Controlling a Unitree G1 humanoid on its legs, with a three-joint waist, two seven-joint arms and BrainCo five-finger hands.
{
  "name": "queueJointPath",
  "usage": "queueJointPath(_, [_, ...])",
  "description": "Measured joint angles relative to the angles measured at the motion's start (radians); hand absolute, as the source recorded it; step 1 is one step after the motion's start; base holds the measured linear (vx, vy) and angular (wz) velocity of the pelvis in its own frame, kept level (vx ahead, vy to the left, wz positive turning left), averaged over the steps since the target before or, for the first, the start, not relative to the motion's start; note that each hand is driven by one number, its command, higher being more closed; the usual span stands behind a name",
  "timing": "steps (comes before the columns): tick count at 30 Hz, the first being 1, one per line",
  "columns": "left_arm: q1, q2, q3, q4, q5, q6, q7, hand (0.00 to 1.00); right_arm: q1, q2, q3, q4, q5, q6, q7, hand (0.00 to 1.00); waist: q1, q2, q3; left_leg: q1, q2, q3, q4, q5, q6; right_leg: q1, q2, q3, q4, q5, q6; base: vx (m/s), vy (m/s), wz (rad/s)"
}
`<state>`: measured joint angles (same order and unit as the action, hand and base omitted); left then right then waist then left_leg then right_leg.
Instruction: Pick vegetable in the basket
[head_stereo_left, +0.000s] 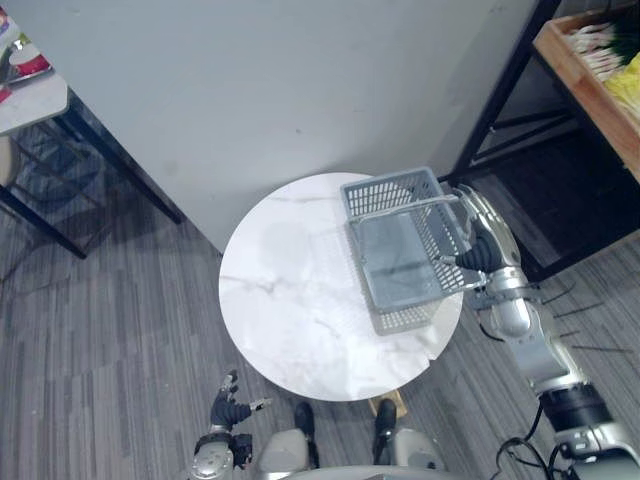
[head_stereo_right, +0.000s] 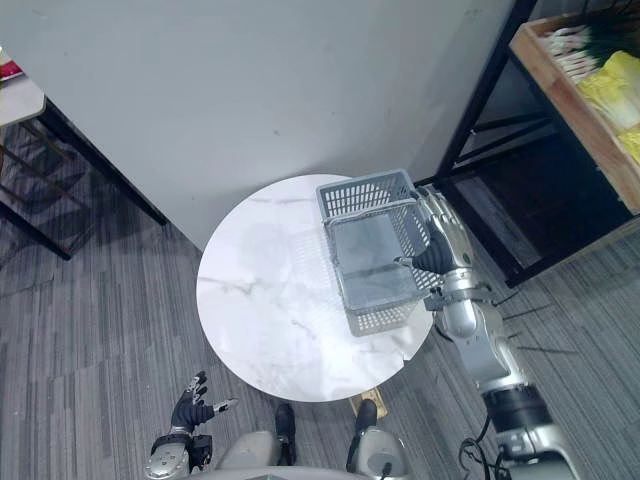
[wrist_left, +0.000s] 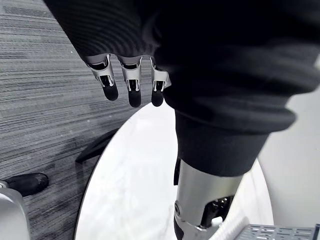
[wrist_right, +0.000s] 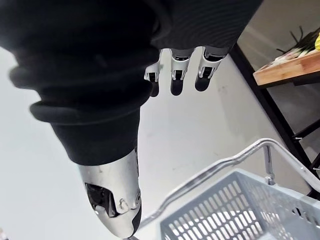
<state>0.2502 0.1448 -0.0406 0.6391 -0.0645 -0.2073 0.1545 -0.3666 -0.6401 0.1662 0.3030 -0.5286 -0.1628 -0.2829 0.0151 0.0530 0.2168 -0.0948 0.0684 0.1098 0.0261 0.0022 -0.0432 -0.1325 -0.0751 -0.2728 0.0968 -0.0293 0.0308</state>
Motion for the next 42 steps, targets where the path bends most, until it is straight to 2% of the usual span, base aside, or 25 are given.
queueJointPath(4, [-0.001,0.000,0.001,-0.001,-0.001,-0.016,0.003,0.00,-0.114,-0.038,0.056,0.111,-0.023,0.014,0.000,0.00,0.002,0.004,0.027,-0.021,-0.008,-0.017,-0.012,0.016,0.004,-0.005,-0.003,-0.006,-0.018,0.018,0.000,-0.05,0.018,0.15])
queueJointPath(9, [-0.030,0.001,0.003,-0.001,-0.007,-0.028,0.015,0.00,-0.273,-0.133,0.107,0.245,-0.033,0.026,0.000,0.00,0.016,0.053,0.078,-0.059,-0.020,-0.057,-0.058,0.061,0.018,-0.045,-0.013,-0.034,-0.028,0.030,0.006,-0.04,0.016,0.22])
queueJointPath(11, [-0.038,0.001,0.003,-0.005,-0.014,-0.035,0.023,0.00,-0.305,-0.139,0.115,0.288,-0.033,0.037,-0.001,0.00,0.029,0.058,0.084,-0.075,-0.021,-0.066,-0.062,0.071,0.016,-0.059,-0.012,-0.042,-0.028,0.031,0.005,-0.01,-0.010,0.14])
queueJointPath(14, [-0.038,0.000,0.002,-0.011,-0.024,-0.042,0.022,0.00,-0.355,-0.161,0.151,0.341,-0.033,0.043,0.000,0.00,0.029,0.067,0.102,-0.094,-0.021,-0.085,-0.062,0.078,0.015,-0.066,-0.012,-0.055,-0.028,0.031,0.004,0.03,-0.013,0.19])
queueJointPath(15, [-0.038,0.000,0.002,-0.012,-0.031,-0.042,0.022,0.00,-0.373,-0.164,0.163,0.355,-0.033,0.043,0.001,1.00,0.031,0.070,0.106,-0.099,-0.021,-0.087,-0.061,0.078,0.015,-0.071,-0.012,-0.053,-0.028,0.031,0.003,0.03,0.004,0.11])
queueJointPath(21, [-0.056,0.000,0.001,-0.032,-0.046,-0.042,0.022,0.00,-0.425,-0.175,0.198,0.390,-0.033,0.044,0.004,1.00,0.037,0.091,0.126,-0.119,-0.027,-0.107,-0.059,0.083,0.017,-0.083,-0.012,0.000,-0.028,0.031,0.004,0.01,0.020,0.10])
queueJointPath(24, [-0.076,0.000,-0.001,-0.034,-0.052,-0.042,0.022,0.00,-0.427,-0.175,0.198,0.395,-0.029,0.051,0.004,1.00,0.057,0.091,0.126,-0.120,-0.027,-0.109,-0.060,0.083,0.017,-0.085,-0.012,0.004,-0.029,0.030,0.005,0.00,0.000,0.00])
queueJointPath(29, [-0.076,0.001,-0.016,-0.041,-0.052,-0.042,0.021,0.00,-0.398,-0.173,0.194,0.383,0.020,0.050,0.022,1.00,0.055,0.091,0.126,-0.119,-0.029,-0.112,-0.064,0.085,0.017,-0.084,-0.013,0.006,-0.029,0.030,0.005,0.00,0.000,0.01])
queueJointPath(31, [-0.077,0.000,-0.024,-0.042,-0.052,-0.042,0.021,0.00,-0.378,-0.171,0.178,0.375,0.029,0.048,0.023,1.00,0.054,0.088,0.128,-0.115,-0.030,-0.112,-0.066,0.088,0.013,-0.082,-0.013,0.005,-0.029,0.030,0.005,0.00,0.000,0.00])
queueJointPath(35, [-0.076,-0.004,-0.034,-0.043,-0.051,-0.039,0.021,0.00,-0.241,-0.156,0.051,0.259,0.033,0.059,0.024,1.00,0.053,0.080,0.133,-0.083,-0.028,-0.107,-0.086,0.092,0.013,-0.061,-0.012,0.013,-0.030,0.030,0.006,0.01,0.003,-0.05])
queueJointPath(37, [-0.074,-0.004,-0.029,-0.046,-0.051,-0.033,0.021,0.00,-0.145,-0.116,-0.037,0.152,0.070,0.063,0.025,1.00,0.047,0.073,0.137,-0.056,-0.026,-0.095,-0.100,0.093,0.013,-0.048,-0.010,0.028,-0.032,0.028,0.008,0.03,0.007,-0.18])
queueJointPath(40, [-0.069,-0.004,-0.017,-0.069,-0.048,-0.019,0.020,0.00,-0.010,-0.017,-0.148,-0.026,0.138,0.062,0.024,1.00,0.012,0.052,0.137,-0.012,-0.018,-0.076,-0.119,0.092,0.013,-0.021,-0.006,0.045,-0.034,0.023,0.016,0.03,-0.006,-0.16])
queueJointPath(42, [-0.072,-0.004,0.014,-0.096,-0.038,-0.011,0.019,0.00,0.092,0.041,-0.211,-0.140,0.190,0.053,0.024,1.00,-0.017,0.026,0.133,0.016,-0.020,-0.067,-0.119,0.090,0.011,0.007,-0.004,0.052,-0.039,0.019,0.021,0.03,0.007,-0.09])
